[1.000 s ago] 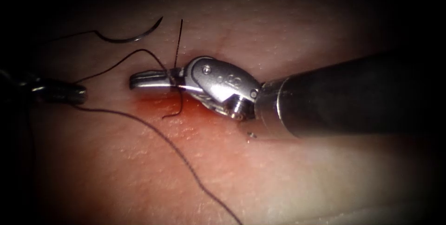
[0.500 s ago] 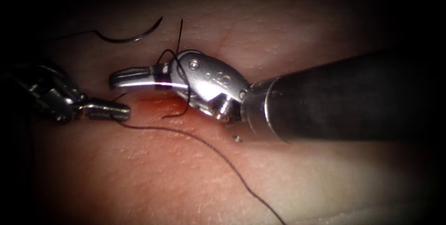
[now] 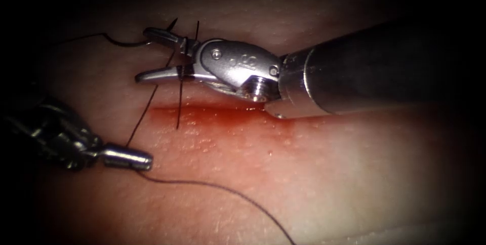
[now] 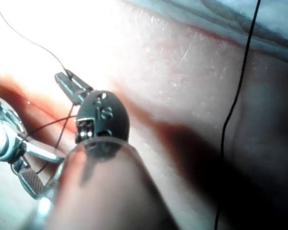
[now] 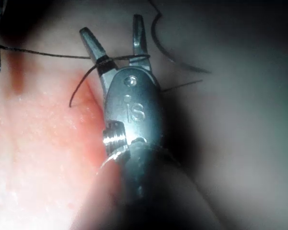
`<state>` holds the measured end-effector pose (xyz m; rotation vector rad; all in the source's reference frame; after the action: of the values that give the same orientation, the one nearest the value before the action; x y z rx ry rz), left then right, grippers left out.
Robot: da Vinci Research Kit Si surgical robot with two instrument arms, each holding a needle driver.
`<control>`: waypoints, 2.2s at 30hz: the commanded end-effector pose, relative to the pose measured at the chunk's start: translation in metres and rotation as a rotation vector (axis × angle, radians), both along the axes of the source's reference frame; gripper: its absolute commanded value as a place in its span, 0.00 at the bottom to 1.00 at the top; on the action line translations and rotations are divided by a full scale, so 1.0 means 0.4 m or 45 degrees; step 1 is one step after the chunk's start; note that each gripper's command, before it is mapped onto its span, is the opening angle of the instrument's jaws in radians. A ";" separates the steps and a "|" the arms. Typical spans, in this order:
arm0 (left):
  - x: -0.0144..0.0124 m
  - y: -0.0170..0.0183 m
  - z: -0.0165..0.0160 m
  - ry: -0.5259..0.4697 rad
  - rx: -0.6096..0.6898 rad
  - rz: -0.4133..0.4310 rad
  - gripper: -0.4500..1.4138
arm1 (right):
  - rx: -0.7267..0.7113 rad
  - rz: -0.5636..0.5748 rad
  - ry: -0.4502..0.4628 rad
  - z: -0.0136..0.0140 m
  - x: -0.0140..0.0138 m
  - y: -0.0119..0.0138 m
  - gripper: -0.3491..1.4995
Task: Wound Closure
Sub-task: Wrap the thread around the right gripper twice counter-clockwise.
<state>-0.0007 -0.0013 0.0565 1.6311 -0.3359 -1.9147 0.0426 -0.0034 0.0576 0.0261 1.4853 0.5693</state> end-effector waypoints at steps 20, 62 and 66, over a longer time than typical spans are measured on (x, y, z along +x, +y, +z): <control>0.0002 0.0198 -0.0098 -0.128 -0.147 0.073 0.00 | 0.039 -0.543 0.093 0.0032 0.0068 -0.0106 0.42; 0.0099 0.0184 0.0162 -0.199 0.000 0.175 0.00 | 0.342 -0.126 0.741 -0.0023 -0.0053 -0.0071 0.29; 0.0099 0.0163 0.0176 -0.183 0.012 0.155 0.00 | 0.351 -0.116 0.742 -0.0023 -0.0056 -0.0059 0.28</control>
<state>0.0037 0.0046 0.0630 1.7573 -0.2788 -1.7219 0.0396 -0.0058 0.0562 0.5046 1.9416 0.7275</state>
